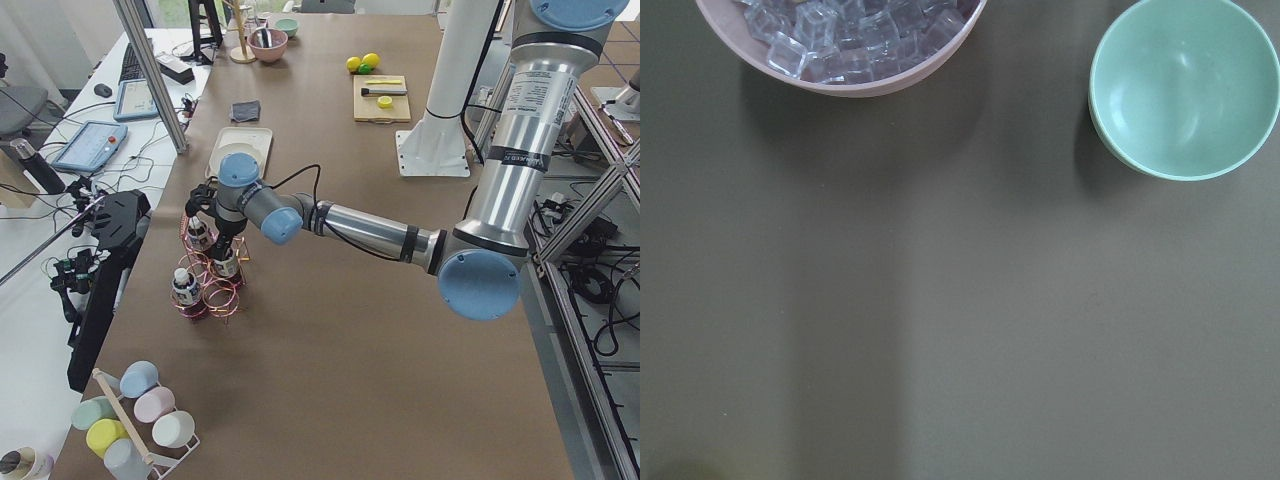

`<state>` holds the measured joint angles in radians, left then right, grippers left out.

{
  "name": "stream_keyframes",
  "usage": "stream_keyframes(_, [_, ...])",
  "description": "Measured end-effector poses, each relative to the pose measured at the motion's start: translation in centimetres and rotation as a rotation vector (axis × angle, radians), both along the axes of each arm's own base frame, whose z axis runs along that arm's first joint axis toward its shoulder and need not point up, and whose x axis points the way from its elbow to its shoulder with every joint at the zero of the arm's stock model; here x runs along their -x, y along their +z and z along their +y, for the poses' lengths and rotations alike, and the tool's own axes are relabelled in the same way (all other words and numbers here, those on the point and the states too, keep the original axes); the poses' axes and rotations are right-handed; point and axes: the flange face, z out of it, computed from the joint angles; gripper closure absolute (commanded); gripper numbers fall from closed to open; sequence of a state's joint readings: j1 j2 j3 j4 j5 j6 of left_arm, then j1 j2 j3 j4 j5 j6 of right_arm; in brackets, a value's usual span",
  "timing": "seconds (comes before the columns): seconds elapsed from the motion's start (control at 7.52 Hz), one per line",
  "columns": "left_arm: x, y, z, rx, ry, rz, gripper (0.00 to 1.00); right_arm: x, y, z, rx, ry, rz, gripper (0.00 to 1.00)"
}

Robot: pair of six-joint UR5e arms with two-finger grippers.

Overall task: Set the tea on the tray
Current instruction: 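Reach the left gripper into the copper rack and grasp a tea bottle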

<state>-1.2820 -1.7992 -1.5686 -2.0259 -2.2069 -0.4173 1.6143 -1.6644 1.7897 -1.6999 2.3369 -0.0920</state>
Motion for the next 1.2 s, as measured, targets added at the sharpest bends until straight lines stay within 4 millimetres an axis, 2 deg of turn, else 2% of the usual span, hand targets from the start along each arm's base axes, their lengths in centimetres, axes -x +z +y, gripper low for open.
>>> stream_keyframes(0.53, [0.4, -1.6, -1.3, 0.005, -0.011, -0.006, 0.12, 0.0, 0.6, 0.6, 0.013, 0.001, -0.001, 0.00])
stream_keyframes(1.06, [0.5, -0.2, -0.8, 0.020, -0.007, -0.010, 0.12, 0.0, 0.8, 0.8, 0.016, 0.000, 0.000, 0.00])
stream_keyframes(1.2, [0.5, 0.0, -0.7, 0.023, -0.007, -0.011, 0.19, 0.0, 0.8, 0.8, 0.017, 0.000, 0.000, 0.00])
